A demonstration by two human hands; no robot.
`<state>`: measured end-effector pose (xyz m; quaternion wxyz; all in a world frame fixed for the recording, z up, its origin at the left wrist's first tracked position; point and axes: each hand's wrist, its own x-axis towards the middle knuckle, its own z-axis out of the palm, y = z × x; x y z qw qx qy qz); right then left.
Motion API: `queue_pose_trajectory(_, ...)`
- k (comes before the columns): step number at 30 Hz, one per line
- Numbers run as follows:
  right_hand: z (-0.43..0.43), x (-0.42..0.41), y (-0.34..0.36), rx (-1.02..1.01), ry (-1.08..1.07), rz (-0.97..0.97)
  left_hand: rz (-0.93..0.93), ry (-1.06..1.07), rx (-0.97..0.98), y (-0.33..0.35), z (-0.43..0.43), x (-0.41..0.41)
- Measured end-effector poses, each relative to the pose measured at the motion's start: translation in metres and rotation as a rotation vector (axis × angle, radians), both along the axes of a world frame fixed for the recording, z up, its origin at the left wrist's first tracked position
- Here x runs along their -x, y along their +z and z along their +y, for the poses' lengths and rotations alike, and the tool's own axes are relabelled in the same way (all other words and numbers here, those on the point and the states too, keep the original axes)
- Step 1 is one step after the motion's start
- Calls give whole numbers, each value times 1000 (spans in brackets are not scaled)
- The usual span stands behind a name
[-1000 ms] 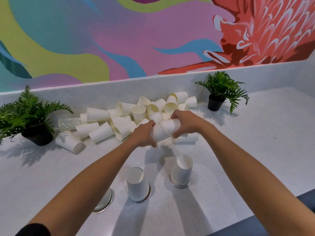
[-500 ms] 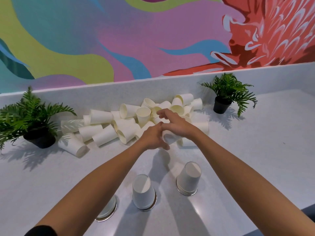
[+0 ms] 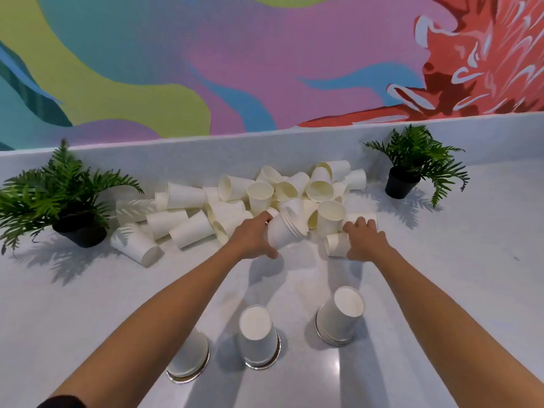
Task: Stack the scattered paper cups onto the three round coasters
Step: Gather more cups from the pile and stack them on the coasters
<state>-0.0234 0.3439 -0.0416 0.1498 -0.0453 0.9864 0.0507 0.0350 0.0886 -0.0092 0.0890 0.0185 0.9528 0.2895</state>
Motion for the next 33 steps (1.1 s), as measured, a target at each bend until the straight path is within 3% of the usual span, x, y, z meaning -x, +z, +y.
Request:
queue_pose_trajectory(5, -3, -7, -17, -97, 87, 37, -18, -15, 27, -2, -4, -1)
queue_pose_trajectory(9, -4, -4, -12, -83, 98, -39, -23, -15, 45, -4, -5, 1)
queue_pose_trajectory(13, -14, 1, 12, 33, 111, -97, -22, -5, 48, -6, -6, 1)
queue_pose_trajectory(19, -40, -2, 57, 254, 190, -10, -5, 4, 70, -3, -5, -1)
queue_pose_trajectory(28, -67, -30, 80, 264, 319, 28, 107, -42, 106, 17, 7, -15)
queue_pose_trajectory(33, -52, -49, 88, 415, 278, -28, 190, -134, 29, 41, 19, -25)
